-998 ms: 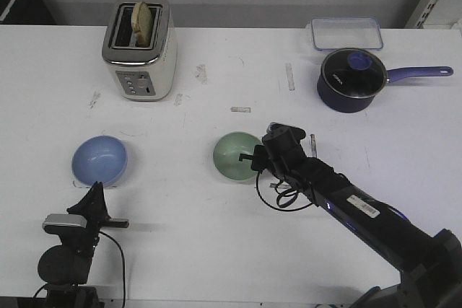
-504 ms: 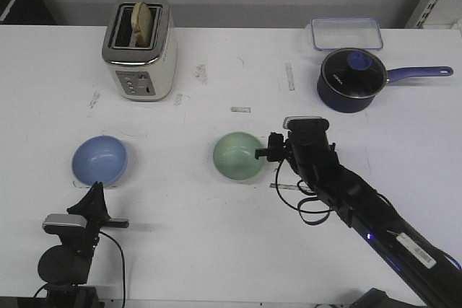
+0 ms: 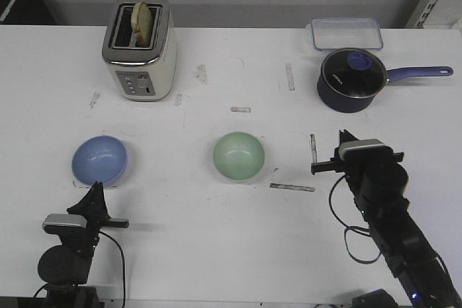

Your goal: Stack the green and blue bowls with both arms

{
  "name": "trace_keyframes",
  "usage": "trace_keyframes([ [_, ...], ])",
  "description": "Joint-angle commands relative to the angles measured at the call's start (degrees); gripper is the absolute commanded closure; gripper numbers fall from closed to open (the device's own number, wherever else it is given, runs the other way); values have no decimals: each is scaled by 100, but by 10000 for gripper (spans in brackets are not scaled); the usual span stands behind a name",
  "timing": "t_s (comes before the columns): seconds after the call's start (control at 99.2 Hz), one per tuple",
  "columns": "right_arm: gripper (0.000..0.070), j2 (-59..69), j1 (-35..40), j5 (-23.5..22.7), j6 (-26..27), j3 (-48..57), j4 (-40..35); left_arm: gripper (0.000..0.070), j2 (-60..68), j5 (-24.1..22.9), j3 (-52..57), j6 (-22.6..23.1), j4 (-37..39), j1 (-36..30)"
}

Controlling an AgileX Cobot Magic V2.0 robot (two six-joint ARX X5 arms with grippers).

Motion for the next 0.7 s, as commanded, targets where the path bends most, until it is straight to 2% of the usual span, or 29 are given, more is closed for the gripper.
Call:
trace_keyframes([
  [0.0, 687, -304, -188, -111, -70, -234, 348, 698, -13, -17, -125, 9, 83, -4],
  [0.101, 687, -935, -540, -302, -59, -826, 822, 698, -13, -17, -125, 9, 85, -4],
  [0.222, 687, -1646, -772, -372, -59, -1419, 986, 698, -13, -17, -125, 9, 83, -4],
  [0.474, 687, -3136, -892, -350, -59, -2334, 828, 698, -13, -17, -125, 9, 83, -4],
  [0.686, 687, -3777, -942, -356, -61, -2474, 444, 698, -13, -17, -125, 9, 83, -4],
])
